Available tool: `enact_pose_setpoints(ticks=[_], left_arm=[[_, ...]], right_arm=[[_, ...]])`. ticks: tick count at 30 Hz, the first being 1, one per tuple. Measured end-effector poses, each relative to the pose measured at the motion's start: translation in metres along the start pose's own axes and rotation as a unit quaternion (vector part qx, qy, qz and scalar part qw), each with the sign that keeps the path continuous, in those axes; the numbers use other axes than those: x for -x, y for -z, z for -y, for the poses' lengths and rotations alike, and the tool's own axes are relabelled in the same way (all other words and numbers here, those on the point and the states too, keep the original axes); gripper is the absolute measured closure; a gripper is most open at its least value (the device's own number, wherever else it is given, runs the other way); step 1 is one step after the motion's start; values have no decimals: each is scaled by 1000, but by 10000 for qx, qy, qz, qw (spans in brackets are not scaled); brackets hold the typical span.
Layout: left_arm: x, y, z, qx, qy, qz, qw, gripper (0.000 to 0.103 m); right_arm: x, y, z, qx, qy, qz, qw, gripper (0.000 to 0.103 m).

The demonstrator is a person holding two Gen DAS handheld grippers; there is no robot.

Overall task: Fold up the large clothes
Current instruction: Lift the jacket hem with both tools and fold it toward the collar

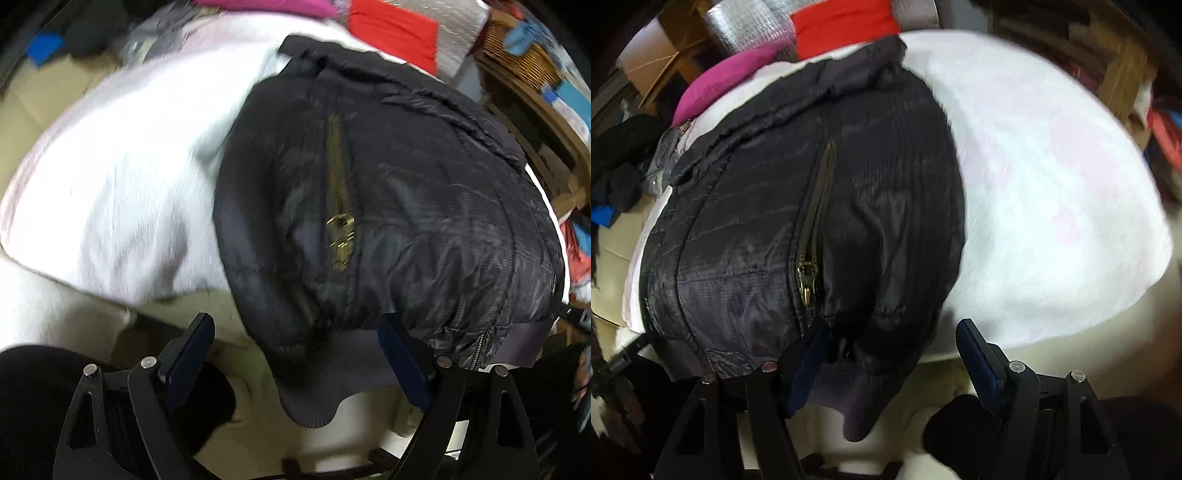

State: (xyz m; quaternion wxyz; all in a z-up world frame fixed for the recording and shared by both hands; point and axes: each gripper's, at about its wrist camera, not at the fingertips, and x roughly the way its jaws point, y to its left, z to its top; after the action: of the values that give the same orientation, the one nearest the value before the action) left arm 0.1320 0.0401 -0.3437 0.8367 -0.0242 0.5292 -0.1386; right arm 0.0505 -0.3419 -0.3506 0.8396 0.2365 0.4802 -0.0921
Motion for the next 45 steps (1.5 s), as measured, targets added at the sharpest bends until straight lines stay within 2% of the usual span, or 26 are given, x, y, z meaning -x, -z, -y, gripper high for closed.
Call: enact_pose_setpoints(ticks=[3,5,10,11,12,14,15,17,20,21,23,24,26,27,31,34,35,36,37,38,39,41,43,44,45], left_arm=[[-8,2,-10,290,174,-158,9993,13],[-14,3,-11,306,242,-250,9989,13],[-22,10,-10,240,597,-390,9972,14],[-22,10,-9,202,627,-353,9972,17],[-21,10,-8,159,661,-294,9973,32],[-21,10,-4,95,575,-269,9979,48],[-21,10,-4,94,576,-247,9980,48],[-19,11,-2,117,624,-232,9977,49],[-18,12,-4,135,630,-245,9976,48],[-17,13,-7,157,639,-258,9975,43],[-20,17,-8,247,799,-404,9957,35],[-23,13,-14,295,875,-468,9946,32],[-28,15,-15,347,943,-629,9929,30],[-32,16,-15,354,955,-692,9924,30],[-42,18,-12,307,1027,-880,9903,30],[-41,19,-7,134,1072,-814,9908,31],[-39,20,-5,62,1056,-755,9915,38],[-39,20,1,6,998,-711,9925,51],[-38,20,2,-29,961,-672,9931,58],[-35,20,2,-43,975,-620,9933,72],[-33,20,2,-34,1009,-582,9932,79],[-27,19,3,-27,1044,-525,9931,81],[-24,18,6,-25,1090,-525,9927,81],[-25,17,6,-16,1101,-550,9924,80],[-24,18,4,6,1131,-596,9918,73]], right_arm=[[-14,1,2,-177,-183,-169,9995,28],[-21,0,4,-283,-312,-256,9988,28],[-20,3,2,-288,-334,-199,9988,29],[-19,4,2,-289,-322,-189,9989,33],[-17,4,1,-281,-297,-171,9990,39],[-11,7,-1,-212,-144,-142,9996,50],[-9,6,-2,-182,-89,-134,9997,58],[-2,7,-6,-115,-33,-114,9999,63],[6,6,-9,-92,-246,-110,9996,63],[7,6,-8,-105,-317,-138,9993,63],[5,4,-5,-163,-308,-194,9992,60],[4,6,1,-283,-291,-243,9989,48],[-2,7,6,-405,-443,-381,9975,32],[-5,7,7,-443,-501,-435,9968,30],[-23,12,3,-350,-354,-650,9966,26],[-34,17,5,-498,-500,-854,9938,24],[-35,18,5,-497,-549,-867,9935,24],[-35,19,4,-460,-589,-915,9930,30],[-34,21,2,-393,-586,-925,9932,37],[-31,23,0,-323,-587,-910,9936,48],[-27,24,-4,-221,-562,-884,9943,60],[-16,26,-12,-5,-386,-802,9960,68],[-4,27,-17,85,-462,-745,9961,68],[0,27,-18,103,-535,-730,9958,68],[2,27,-19,120,-593,-733,9955,68]])
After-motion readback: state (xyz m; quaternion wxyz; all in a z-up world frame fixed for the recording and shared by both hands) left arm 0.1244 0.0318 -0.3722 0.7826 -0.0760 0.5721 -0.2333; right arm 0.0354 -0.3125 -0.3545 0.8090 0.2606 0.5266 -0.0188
